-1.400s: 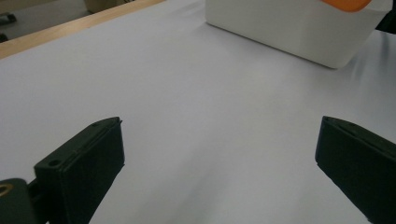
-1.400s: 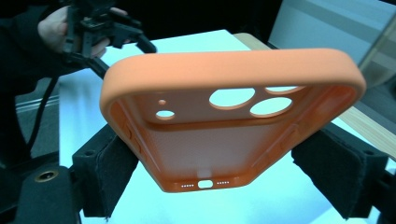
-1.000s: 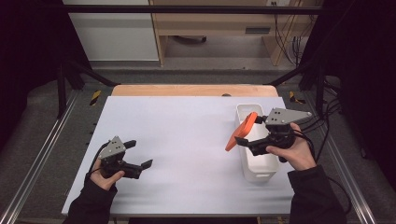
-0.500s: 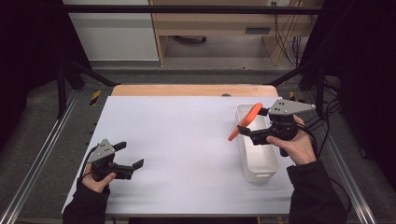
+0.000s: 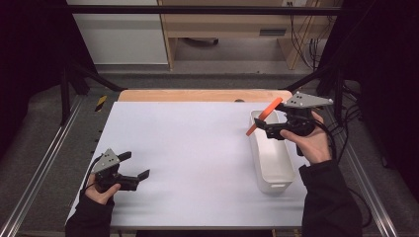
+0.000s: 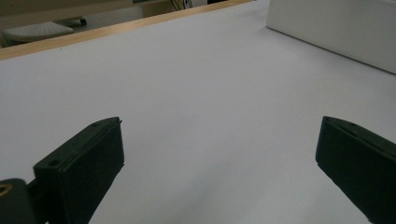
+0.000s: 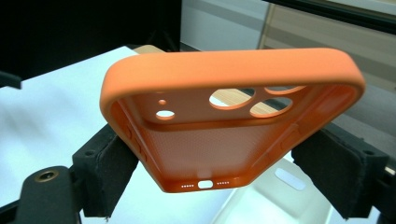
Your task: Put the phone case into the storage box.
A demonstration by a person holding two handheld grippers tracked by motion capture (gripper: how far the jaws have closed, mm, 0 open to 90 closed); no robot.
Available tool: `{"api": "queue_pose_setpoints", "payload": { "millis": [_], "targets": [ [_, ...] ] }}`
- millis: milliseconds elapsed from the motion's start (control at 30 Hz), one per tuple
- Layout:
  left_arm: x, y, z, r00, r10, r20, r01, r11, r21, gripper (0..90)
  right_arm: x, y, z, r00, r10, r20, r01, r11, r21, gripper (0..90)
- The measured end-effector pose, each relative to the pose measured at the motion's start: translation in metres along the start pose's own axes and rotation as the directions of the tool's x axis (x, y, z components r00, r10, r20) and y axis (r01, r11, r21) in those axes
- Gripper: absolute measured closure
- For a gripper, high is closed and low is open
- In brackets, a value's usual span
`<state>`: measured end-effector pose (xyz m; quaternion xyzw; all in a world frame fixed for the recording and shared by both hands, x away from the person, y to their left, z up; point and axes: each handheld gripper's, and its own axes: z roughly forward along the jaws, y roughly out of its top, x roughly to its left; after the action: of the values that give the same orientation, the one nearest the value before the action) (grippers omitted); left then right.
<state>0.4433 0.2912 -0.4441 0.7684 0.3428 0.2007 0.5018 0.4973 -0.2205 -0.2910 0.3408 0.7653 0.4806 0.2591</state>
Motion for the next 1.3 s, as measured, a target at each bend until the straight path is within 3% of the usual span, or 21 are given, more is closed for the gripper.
{"api": "queue_pose_setpoints", "payload": {
  "millis": [500, 600, 733, 833, 1300],
  "targets": [
    [0.003, -0.003, 0.001, 0.9999, 0.002, -0.010, -0.002, 1.0000, 0.000, 0.4, -0.018, 0.009, 0.010, 0.9928, 0.049, 0.110, -0.051, 0.998, 0.021, 15.7],
    [0.002, -0.004, 0.003, 1.0000, 0.005, -0.007, -0.005, 1.0000, 0.006, 0.2, -0.022, 0.008, 0.014, 0.9871, 0.059, 0.149, -0.065, 0.997, 0.041, 15.7],
    [0.001, -0.004, 0.003, 1.0000, 0.007, -0.006, -0.007, 0.9999, 0.011, 0.1, -0.025, 0.008, 0.016, 0.9834, 0.066, 0.169, -0.075, 0.996, 0.048, 15.7],
    [0.002, -0.004, 0.004, 1.0000, 0.005, -0.005, -0.005, 0.9999, 0.011, 0.1, -0.030, 0.008, 0.021, 0.9756, 0.076, 0.206, -0.090, 0.994, 0.056, 15.7],
    [0.001, -0.004, 0.005, 1.0000, 0.009, 0.000, -0.009, 0.9998, 0.017, 0.1, -0.041, 0.006, 0.037, 0.9549, 0.129, 0.268, -0.151, 0.986, 0.065, 15.5]
  ]
}}
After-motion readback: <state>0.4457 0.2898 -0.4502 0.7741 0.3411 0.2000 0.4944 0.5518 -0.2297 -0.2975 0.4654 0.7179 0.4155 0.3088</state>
